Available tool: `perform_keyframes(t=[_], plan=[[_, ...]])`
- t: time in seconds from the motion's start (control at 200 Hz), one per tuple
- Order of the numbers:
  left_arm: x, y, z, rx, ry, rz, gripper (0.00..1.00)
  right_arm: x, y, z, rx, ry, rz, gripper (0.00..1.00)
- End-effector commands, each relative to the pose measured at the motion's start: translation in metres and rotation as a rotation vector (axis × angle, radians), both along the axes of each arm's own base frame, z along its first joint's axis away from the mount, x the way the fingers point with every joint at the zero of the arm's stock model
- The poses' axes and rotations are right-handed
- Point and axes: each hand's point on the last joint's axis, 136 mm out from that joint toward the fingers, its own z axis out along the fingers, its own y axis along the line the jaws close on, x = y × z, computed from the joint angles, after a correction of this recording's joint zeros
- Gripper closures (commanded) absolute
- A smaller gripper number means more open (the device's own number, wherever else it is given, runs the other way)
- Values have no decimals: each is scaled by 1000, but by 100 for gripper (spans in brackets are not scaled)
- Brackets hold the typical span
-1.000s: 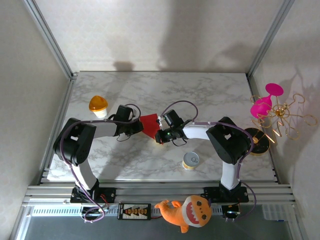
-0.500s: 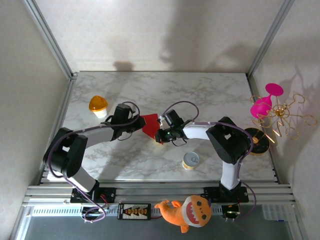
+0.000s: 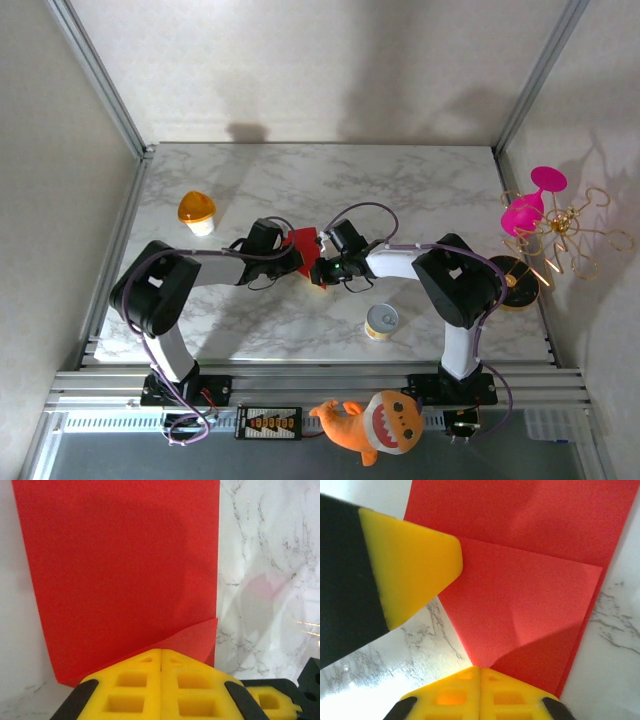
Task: Fold a paper plane with a square sheet of paper (pick it up from the middle)
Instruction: Third fold the triangle at the center of the table.
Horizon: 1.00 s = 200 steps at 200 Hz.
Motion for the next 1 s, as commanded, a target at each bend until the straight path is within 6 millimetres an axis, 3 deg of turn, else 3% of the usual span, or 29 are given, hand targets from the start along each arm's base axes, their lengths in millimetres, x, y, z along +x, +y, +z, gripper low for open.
perform_keyframes(t=[0.0,0.16,0.265,0.636,0.996], plan=[[4,4,-8,46,18,24,96,-16,-25,-27,-105,77,-23,92],[1,8,-20,79,55,31,98,3,-2,7,5,-10,-2,90],[-2,12,-26,108,73,34,99,15,7,18,28,-46,-6,90],[-6,16,-37,136,107,42,100,22,11,4,12,-17,-36,94],[-8,26,-44,194,133,71,100,-14,-11,-13,-38,49,33,94]])
